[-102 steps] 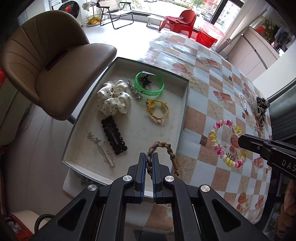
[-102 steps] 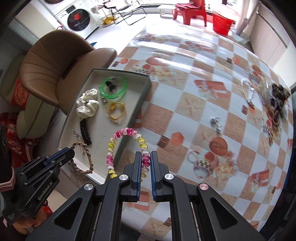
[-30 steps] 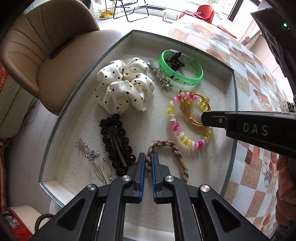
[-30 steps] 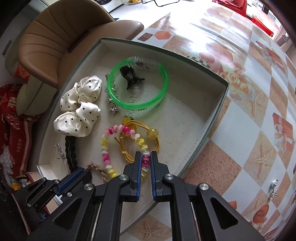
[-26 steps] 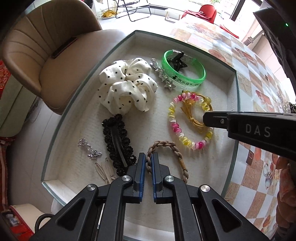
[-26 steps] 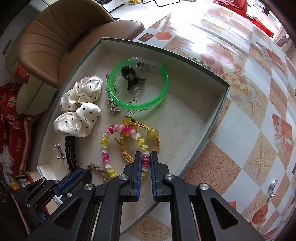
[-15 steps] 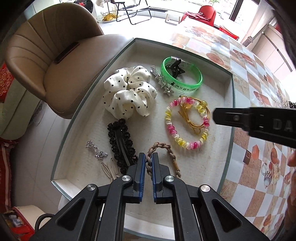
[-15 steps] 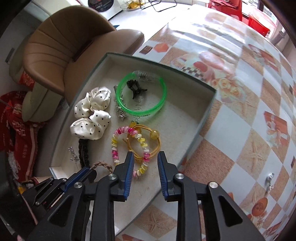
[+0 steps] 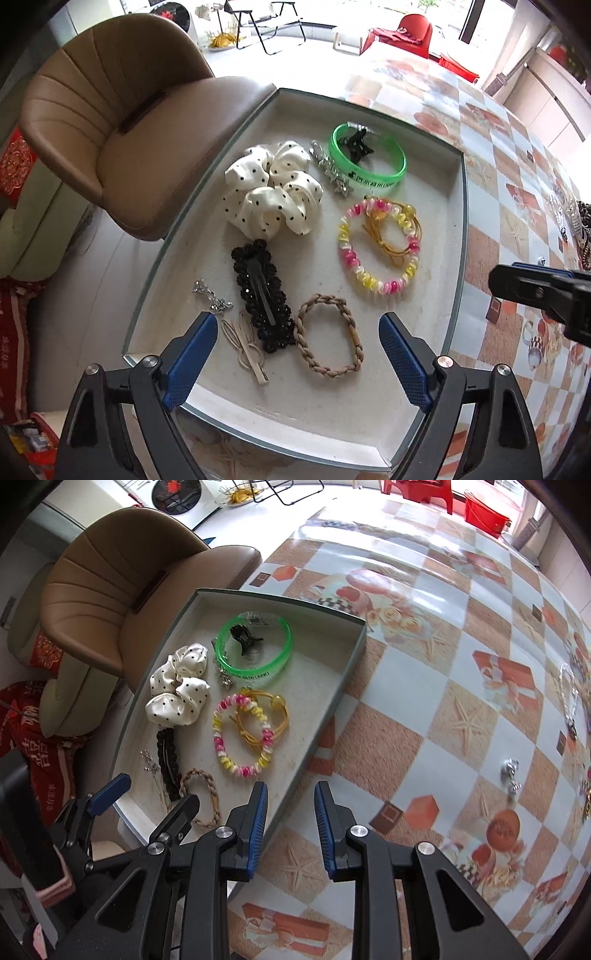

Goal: Organize jewelry

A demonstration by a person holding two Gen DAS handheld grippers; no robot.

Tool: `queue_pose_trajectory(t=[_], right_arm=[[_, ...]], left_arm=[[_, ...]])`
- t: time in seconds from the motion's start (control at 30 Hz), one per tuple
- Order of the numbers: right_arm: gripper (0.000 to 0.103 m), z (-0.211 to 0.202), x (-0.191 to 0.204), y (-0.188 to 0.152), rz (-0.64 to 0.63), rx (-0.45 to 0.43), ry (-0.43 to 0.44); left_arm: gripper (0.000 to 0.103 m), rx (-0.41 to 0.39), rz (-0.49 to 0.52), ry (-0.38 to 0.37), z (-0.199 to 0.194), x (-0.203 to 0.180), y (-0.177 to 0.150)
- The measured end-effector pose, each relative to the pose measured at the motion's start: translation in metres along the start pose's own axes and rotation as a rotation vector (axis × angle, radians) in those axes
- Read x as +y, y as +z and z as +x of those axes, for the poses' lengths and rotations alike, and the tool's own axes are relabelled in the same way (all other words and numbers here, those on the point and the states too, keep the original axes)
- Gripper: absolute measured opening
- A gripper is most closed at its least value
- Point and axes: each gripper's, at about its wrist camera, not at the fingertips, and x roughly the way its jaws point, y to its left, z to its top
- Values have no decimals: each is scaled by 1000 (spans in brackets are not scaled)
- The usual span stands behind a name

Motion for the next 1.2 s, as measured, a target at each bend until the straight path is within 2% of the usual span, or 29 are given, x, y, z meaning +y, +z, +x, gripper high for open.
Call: queue_pose_trajectory(t=[0.27, 0.37, 0.4, 0.47, 0.57, 0.67, 0.83, 0.9, 1.2], right_arm=[[29, -5, 2, -10, 13, 29, -18], [32, -3, 6, -15, 10, 46, -28], [33, -3, 7, -17, 5, 53, -29], [34, -3, 11, -21, -7, 70, -33], [42, -5, 17, -26, -17, 88, -36], [52, -14, 24, -29, -25, 86, -39], [70, -38, 36, -29, -38, 46, -48], [82, -53, 41, -29, -46, 11, -62], [84, -107, 64, -35, -107, -81, -93]], left_arm=[[92, 30, -9, 3, -14, 6, -7], [92, 48, -17, 7, -21, 10, -14], [100, 52, -20, 11, -23, 12, -17], [103, 59, -34, 20, -29, 16, -21], [103, 63, -39, 21, -39, 20, -25], [103, 51, -30, 55, -51, 22, -26], [103, -13, -21, 80, -84, 26, -23], [103, -34, -24, 89, -99, 29, -22], [103, -96, -65, 98, -151, 37, -20]])
